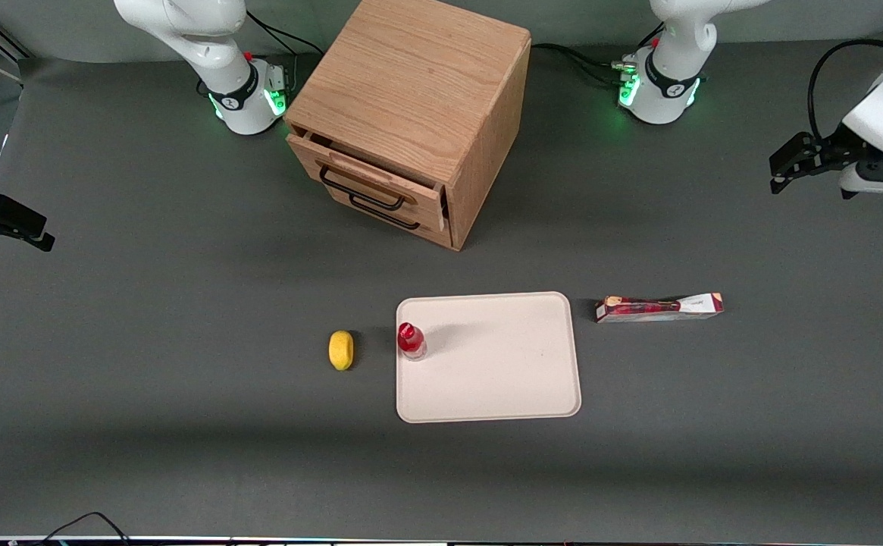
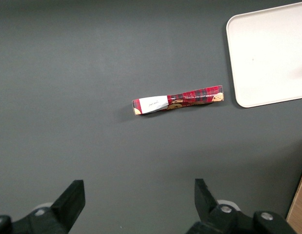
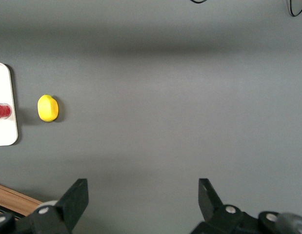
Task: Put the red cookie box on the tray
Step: 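Move the open left gripper down over the red tartan shortbread box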
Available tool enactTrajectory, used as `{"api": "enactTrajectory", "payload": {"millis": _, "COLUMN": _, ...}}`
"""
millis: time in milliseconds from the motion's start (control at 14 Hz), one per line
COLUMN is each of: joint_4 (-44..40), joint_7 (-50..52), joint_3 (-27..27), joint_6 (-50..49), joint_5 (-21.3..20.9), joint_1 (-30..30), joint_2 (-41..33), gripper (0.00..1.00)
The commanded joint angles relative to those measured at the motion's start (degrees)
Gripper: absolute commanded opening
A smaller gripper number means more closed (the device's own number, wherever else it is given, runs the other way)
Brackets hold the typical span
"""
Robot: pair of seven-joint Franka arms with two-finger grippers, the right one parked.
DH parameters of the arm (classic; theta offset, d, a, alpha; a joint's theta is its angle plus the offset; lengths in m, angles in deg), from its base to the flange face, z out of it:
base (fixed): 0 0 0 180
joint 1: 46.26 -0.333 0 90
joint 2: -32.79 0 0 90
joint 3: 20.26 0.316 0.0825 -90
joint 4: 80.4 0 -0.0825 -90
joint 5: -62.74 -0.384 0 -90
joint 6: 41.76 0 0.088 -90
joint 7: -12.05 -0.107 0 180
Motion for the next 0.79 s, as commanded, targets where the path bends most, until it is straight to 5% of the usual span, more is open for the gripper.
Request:
{"api": "enactTrajectory", "payload": {"millis": 0, "joint_4": -1.3, "joint_7": 1.2, "joint_3": -0.3, "joint_6": -1.7, "joint_5": -0.6, "joint_1": -0.2, "joint_2": 0.0, "gripper": 1.00}}
{"api": "enactTrajectory", "payload": {"millis": 429, "joint_4": 0.5, "joint_7": -0.7, "joint_3": -0.8, "joint_6": -1.3, "joint_5": -3.4, "joint_1": 1.6, "joint_2": 4.1, "gripper": 1.00}}
{"api": "enactTrajectory", "payload": {"millis": 714, "joint_4": 0.5, "joint_7": -18.1, "joint_3": -0.7, "joint_6": 6.3, "joint_5": -3.8, "joint_1": 2.2, "joint_2": 11.0, "gripper": 1.00}}
